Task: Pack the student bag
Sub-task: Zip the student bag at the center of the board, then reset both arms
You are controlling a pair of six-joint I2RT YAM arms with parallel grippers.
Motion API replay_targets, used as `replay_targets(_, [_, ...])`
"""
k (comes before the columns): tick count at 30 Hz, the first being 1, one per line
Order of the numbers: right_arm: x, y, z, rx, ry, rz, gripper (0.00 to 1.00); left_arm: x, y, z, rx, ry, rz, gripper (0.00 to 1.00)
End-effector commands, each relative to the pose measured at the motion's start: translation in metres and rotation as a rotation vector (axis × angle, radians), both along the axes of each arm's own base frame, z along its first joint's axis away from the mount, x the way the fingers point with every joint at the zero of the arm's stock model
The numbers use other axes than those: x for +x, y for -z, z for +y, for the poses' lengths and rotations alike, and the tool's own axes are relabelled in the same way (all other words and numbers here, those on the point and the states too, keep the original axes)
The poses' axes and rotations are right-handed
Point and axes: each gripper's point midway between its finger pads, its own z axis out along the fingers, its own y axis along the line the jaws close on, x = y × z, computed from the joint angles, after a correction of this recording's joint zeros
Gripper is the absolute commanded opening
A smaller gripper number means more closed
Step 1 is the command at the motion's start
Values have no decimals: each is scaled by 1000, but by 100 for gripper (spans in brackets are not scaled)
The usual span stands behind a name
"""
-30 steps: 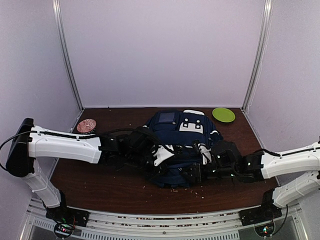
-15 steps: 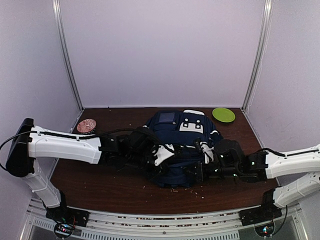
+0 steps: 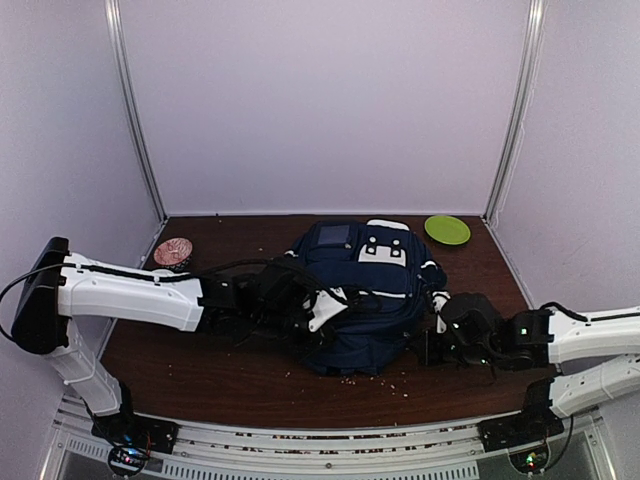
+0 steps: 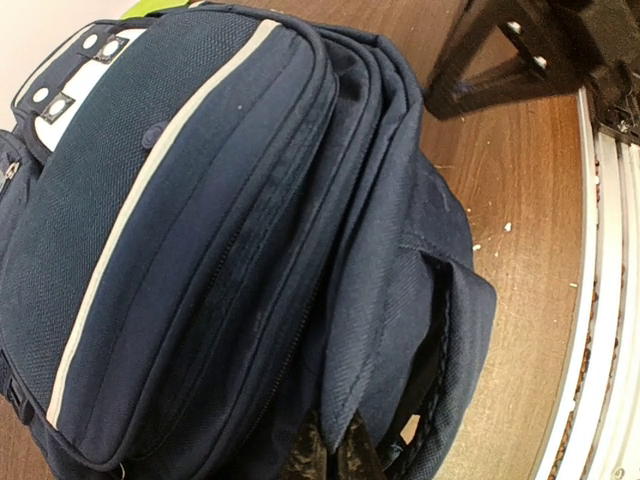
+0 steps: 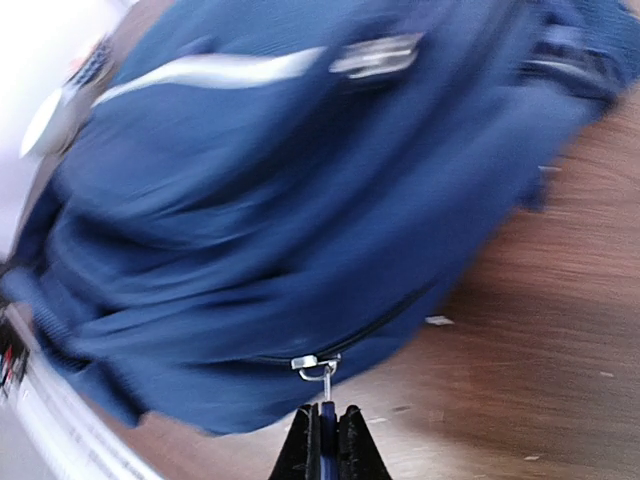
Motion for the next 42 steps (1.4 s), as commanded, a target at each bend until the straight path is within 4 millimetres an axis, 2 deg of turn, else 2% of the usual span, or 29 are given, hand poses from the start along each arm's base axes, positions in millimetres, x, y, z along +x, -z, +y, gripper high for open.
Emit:
replay_targets(1, [10,32,-73,-186,255,26,0,14,-27,13,-65,-76,-52,0])
replay_targets(4, [25,36,-89,-151,359,24,0,9,-27,14,-79,-61,-40,0])
replay_targets(7, [40,37,-93,-106,422,25,0,4,-23,12,-84,-40,-16,0])
replay_targets(13, [65,36,-88,-73,470,24,0,0,-17,5,-94,-18,20,0])
replay_targets(15, [68,37,-80,-55,445,39,0,-1,-17,3,-97,-17,26,0])
replay_targets(16, [68,35,-74,-41,412,39,4,-1,-17,3,-98,-16,27,0])
replay_targets(17, [67,30,-68,-20,382,31,18,-1,-17,2,-99,-16,32,4])
replay_targets(19, [60,18,-62,12,343,0,45,-1,-21,3,-106,-19,34,40])
replay_targets(20, [57,11,-61,28,325,-17,55,-2,-24,4,-114,-23,33,56])
replay_targets(22, [51,-4,-62,56,298,-41,68,-1,-32,7,-132,-40,30,85])
replay_targets(23, [49,-13,-62,61,277,-55,72,0,-38,10,-145,-57,24,96])
replay_targets(25, [46,-34,-63,73,244,-98,81,7,-45,19,-152,-99,22,98])
replay_targets(28, [48,-69,-82,62,286,-203,92,23,-64,43,-240,-183,62,98])
replay_targets(31, [55,-100,-115,105,460,-319,100,44,-93,79,-384,-298,89,98])
replay_targets(32, [56,-109,-126,130,517,-356,100,54,-103,96,-427,-356,87,98])
replay_targets(36, [58,-150,-142,210,567,-511,100,84,-139,167,-548,-611,16,98])
replay_targets(39, [59,-172,-154,217,616,-582,99,96,-154,215,-597,-774,-34,98])
replay_targets(42, [61,-185,-162,167,649,-613,100,101,-163,253,-619,-926,-87,98])
